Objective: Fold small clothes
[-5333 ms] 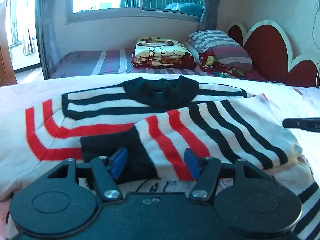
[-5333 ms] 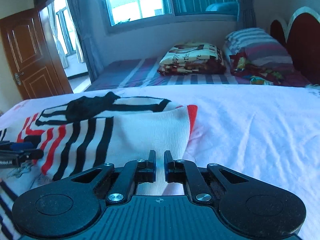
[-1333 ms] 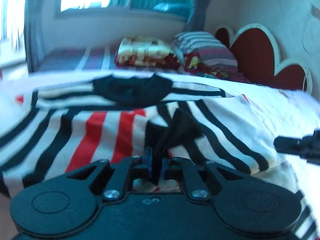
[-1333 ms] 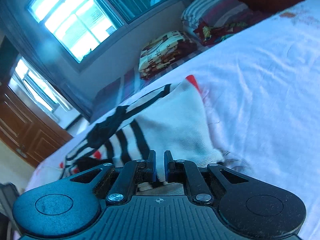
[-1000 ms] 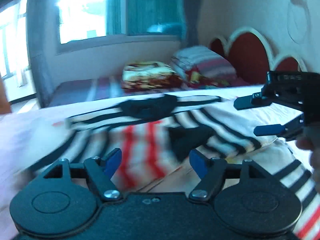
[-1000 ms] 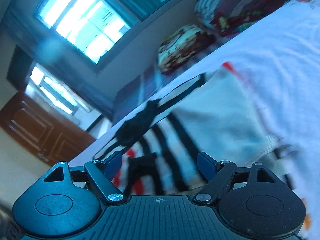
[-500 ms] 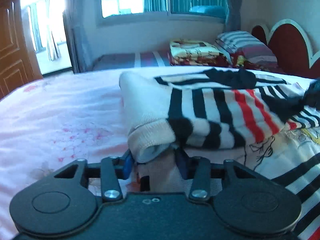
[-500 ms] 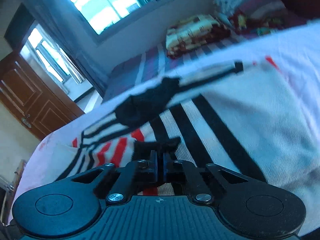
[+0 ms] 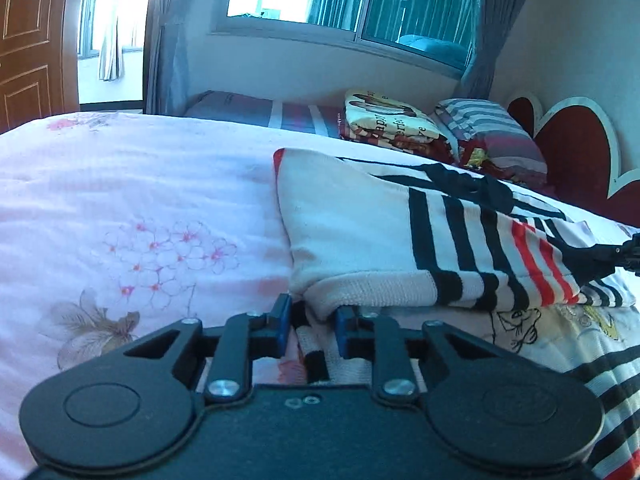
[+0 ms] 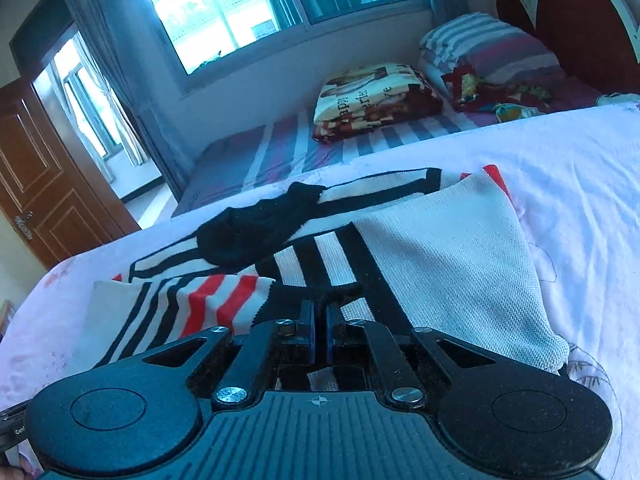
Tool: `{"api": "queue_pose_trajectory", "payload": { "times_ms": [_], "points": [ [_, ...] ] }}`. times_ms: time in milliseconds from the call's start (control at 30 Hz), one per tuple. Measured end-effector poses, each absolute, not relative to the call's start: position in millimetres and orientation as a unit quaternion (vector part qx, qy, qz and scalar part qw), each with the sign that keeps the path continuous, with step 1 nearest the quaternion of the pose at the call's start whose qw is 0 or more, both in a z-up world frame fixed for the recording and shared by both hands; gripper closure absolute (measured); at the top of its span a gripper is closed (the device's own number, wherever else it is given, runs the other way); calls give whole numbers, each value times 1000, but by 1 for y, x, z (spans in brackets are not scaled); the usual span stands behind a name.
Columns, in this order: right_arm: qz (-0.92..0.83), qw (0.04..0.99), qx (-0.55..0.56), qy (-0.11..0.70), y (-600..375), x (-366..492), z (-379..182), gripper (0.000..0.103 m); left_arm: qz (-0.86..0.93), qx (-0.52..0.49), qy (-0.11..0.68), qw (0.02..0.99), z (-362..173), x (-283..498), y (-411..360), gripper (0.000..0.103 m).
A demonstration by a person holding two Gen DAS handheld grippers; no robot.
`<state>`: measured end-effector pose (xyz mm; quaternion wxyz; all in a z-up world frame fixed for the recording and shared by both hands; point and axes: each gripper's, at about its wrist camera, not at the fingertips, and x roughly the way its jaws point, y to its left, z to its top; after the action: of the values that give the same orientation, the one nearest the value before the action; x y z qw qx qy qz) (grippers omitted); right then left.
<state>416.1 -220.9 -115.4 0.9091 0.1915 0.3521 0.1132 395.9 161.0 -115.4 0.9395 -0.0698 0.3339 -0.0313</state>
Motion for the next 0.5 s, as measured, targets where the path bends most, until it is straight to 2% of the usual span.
{"api": "queue_pose_trajectory", "payload": {
  "times_ms": [267, 300, 367, 400, 433, 500],
  "points": [
    [101, 902, 176, 382, -220, 427, -138, 99, -40, -64, 347, 935, -116, 400, 162, 78],
    [100, 901, 175, 384, -221, 426, -141, 99, -42, -51, 345, 936, -114, 399, 162, 74],
    [87, 905, 167, 380, -221, 422, -136, 98, -29, -23, 331, 943, -107, 388, 161, 59],
    [70, 912, 158, 373, -222, 417, -130, 98, -22, -13, 319, 947, -102, 379, 163, 45],
    [61, 919, 154, 359, -224, 410, -123, 98, -17, -9, 302, 953, -95, 370, 164, 42],
    [80, 922, 170, 338, -226, 400, -113, 98, -31, -12, 276, 960, -80, 360, 160, 45]
  ]
}}
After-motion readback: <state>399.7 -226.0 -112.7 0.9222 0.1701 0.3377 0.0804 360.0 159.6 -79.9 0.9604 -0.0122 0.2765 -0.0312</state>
